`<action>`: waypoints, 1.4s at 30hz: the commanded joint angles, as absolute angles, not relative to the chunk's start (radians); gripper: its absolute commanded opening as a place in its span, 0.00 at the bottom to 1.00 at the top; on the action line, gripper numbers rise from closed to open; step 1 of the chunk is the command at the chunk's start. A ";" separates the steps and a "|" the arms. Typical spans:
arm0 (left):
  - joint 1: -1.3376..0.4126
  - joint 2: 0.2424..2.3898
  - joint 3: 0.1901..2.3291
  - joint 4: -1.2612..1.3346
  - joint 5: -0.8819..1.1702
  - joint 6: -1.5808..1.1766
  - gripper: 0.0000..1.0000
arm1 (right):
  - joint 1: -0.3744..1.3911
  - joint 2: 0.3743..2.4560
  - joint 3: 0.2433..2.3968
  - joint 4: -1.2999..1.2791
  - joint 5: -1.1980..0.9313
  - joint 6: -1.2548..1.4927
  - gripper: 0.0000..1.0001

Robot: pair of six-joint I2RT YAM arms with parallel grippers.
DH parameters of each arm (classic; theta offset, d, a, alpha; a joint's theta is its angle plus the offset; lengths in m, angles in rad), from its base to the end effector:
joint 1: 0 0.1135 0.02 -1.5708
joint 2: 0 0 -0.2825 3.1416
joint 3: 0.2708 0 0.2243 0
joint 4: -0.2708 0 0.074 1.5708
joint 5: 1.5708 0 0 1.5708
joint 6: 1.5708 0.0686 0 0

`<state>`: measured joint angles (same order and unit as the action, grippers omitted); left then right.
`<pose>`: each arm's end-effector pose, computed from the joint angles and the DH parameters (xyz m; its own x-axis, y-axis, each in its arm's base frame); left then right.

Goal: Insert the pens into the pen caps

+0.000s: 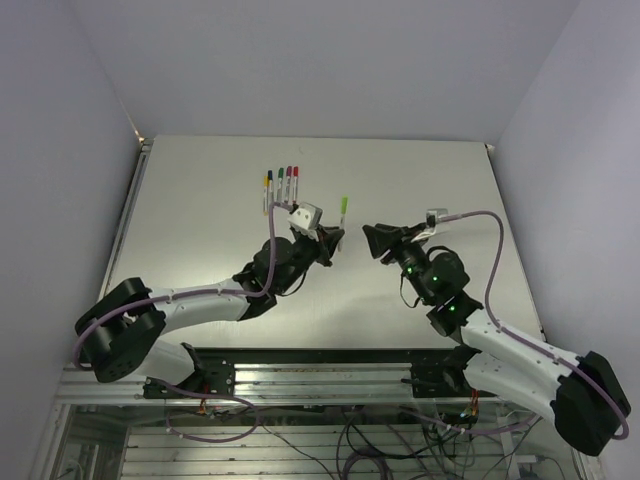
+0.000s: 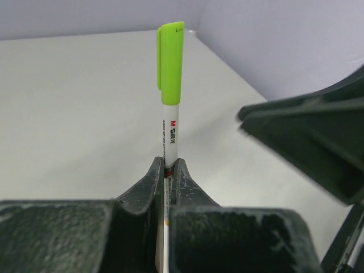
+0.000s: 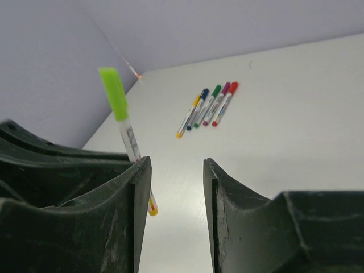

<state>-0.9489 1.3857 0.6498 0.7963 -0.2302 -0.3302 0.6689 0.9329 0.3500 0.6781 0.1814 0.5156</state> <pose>0.1927 -0.2420 0.2991 -0.1803 -0.2903 -0.9398 0.6345 0.6958 -0.3367 0.1693 0.1181 0.2850 -0.1664 0.4867 -0.8576 -0.4448 0.7391 0.5058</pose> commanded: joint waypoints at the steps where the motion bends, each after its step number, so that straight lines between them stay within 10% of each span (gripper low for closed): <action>1: -0.944 1.380 0.655 0.749 -0.353 -0.335 0.07 | 0.672 0.843 0.400 0.519 0.277 0.448 0.41; 22: -0.588 2.145 1.576 0.089 -0.276 -0.351 0.07 | 0.668 0.770 0.360 0.192 0.556 0.563 0.41; 42: -0.489 2.431 1.839 0.006 -0.327 -0.312 0.07 | 0.666 0.718 0.295 0.159 0.539 0.608 0.41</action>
<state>-0.5121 2.3913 1.7935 0.0288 -0.2947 -0.3286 0.6685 0.7303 0.3130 0.1699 0.5312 0.5873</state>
